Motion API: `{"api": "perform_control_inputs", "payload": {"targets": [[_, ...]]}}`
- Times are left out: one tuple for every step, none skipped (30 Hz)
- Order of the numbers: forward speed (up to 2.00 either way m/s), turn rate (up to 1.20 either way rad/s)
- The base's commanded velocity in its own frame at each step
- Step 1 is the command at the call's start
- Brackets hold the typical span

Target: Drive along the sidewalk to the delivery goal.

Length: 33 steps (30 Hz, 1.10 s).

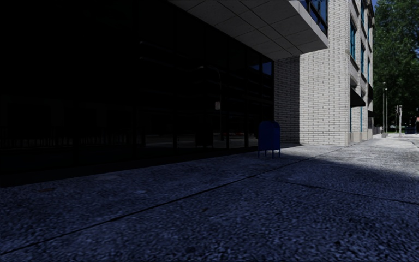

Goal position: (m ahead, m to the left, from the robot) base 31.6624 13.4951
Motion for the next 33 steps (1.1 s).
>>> {"api": "perform_control_inputs", "payload": {"targets": [[1.53, -0.51], [1.54, -0.51], [1.54, -0.51], [1.54, -0.51], [1.54, -0.51], [1.54, -0.51], [1.54, -0.51], [1.54, -0.51], [1.54, -0.51], [1.54, -0.51], [1.54, -0.51], [1.54, -0.51], [1.54, -0.51], [1.54, -0.51], [1.54, -0.51], [1.57, -0.51], [1.80, -0.51], [1.89, -0.51], [1.89, -0.51], [1.91, -0.51], [1.92, -0.51], [1.92, -0.51], [1.92, -0.51], [1.92, -0.51], [1.92, -0.51], [1.92, -0.49], [1.92, -0.47], [1.92, -0.47], [1.92, -0.44], [1.92, -0.41], [1.92, -0.39], [1.92, -0.36], [1.92, -0.36]]}}
